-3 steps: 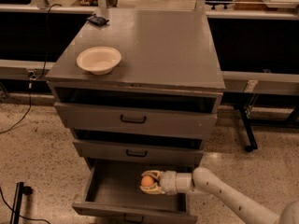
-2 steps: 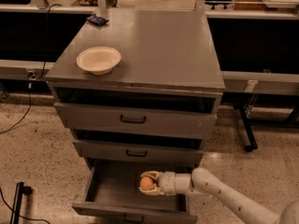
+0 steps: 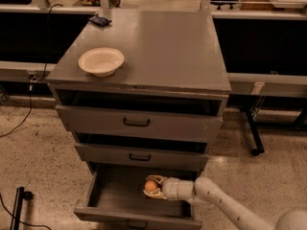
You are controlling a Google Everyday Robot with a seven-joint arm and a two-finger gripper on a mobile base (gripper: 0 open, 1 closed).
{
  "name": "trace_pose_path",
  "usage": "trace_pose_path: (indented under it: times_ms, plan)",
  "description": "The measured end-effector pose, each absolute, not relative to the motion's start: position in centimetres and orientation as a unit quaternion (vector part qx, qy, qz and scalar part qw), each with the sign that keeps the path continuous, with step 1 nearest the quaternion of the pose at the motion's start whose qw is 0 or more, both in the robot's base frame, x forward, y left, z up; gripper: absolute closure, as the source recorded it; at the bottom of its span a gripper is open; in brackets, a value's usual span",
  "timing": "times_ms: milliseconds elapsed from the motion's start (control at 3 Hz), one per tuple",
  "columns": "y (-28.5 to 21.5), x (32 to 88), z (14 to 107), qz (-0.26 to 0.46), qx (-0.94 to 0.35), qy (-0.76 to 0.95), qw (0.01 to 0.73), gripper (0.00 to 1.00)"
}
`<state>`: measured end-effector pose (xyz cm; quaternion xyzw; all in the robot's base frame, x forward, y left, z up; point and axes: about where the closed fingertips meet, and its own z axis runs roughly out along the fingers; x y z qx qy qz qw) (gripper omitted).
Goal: Place orange into bottom drawer
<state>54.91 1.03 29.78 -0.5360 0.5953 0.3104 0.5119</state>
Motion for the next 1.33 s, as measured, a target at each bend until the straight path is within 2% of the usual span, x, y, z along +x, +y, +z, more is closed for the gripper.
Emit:
trace_pose_path:
  times_ms: [1333]
  plan:
    - [-0.9,57.7,20.8,0.350,-0.506,0.609,0.501,1.00]
